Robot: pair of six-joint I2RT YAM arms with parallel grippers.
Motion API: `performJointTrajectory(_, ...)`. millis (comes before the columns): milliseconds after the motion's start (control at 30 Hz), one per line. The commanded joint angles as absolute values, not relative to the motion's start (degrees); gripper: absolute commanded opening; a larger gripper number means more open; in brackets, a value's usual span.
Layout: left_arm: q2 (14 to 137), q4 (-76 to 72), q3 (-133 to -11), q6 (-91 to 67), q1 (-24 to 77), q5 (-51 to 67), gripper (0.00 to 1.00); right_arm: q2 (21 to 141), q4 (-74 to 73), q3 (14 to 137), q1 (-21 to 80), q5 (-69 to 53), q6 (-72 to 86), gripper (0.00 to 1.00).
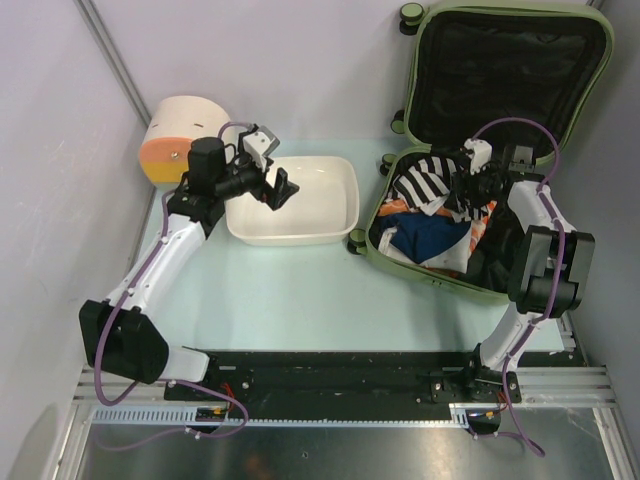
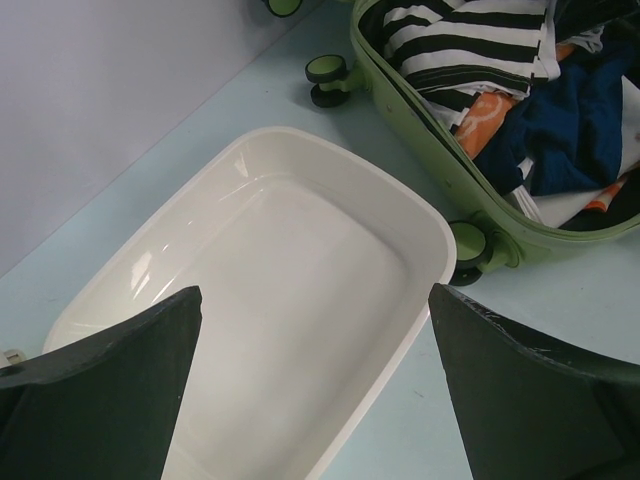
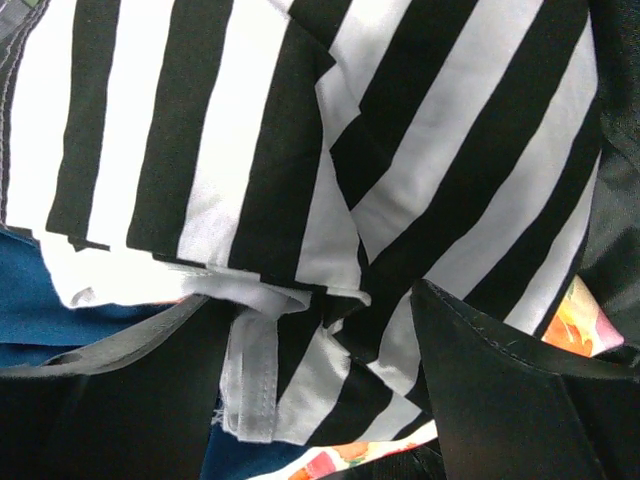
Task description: Open, take out, and arrange the luggage
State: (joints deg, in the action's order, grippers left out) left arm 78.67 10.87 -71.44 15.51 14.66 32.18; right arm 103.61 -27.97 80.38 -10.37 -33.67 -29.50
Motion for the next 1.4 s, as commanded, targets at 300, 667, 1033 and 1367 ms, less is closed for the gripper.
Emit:
performJointTrajectory(300,79.9,9.9,-74.7,17.5,15.2,35.1,1.00,103.7,-24.6,83.9,-12.2,-28.6,-28.0,0.36)
performJointTrajectory(667,80.6,9.9,-75.3,17.3,15.2,35.5,0.99,103.0,-33.5,87.1,-12.0,-38.9,-30.1,0.74)
performJointTrajectory(1033,80.7,10.0,-75.6,17.3,15.2,35.9,0.99,104.9,-36.5,86.6,-11.2,-31.1,-35.8,0.75)
performJointTrajectory(1367,80.8,10.0,-75.8,17.2,15.2,35.9,0.99,106.0,-35.9,86.6,-9.8,-27.5,-37.7,0.72)
